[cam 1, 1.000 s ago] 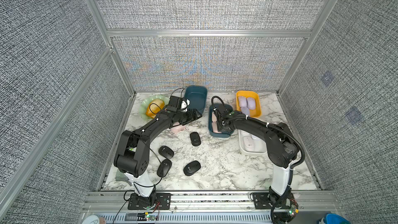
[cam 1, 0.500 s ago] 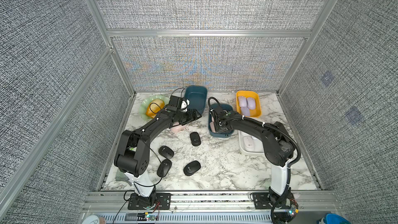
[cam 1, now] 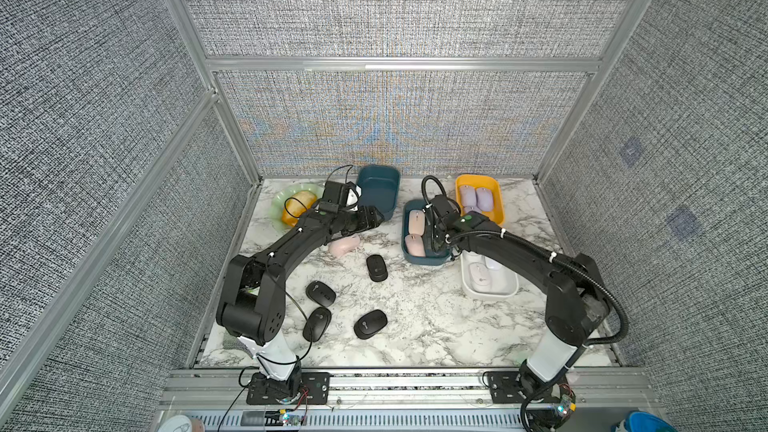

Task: Place the mice by color into the storage box
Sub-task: Adjust the mouse in the storage box, then move the mouse to the center of the board.

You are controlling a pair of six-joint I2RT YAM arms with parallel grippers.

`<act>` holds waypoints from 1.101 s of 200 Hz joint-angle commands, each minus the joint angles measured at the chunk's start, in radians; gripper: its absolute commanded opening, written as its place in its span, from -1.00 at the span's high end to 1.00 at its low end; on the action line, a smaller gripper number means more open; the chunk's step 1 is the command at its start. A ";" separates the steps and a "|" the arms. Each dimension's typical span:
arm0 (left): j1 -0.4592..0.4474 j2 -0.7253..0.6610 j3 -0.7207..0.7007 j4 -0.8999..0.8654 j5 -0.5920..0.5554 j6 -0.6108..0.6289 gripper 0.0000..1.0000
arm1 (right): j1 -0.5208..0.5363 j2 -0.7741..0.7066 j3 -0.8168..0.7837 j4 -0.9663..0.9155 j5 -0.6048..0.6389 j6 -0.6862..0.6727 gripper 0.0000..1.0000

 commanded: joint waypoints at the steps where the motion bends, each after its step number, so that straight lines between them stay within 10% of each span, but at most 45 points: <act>1: 0.027 0.008 0.003 -0.014 -0.028 0.008 -0.62 | 0.001 -0.001 0.015 -0.009 -0.029 0.025 0.04; 220: 0.117 0.262 0.063 -0.107 -0.241 0.063 -0.69 | 0.063 -0.088 0.012 0.014 -0.052 0.028 -0.39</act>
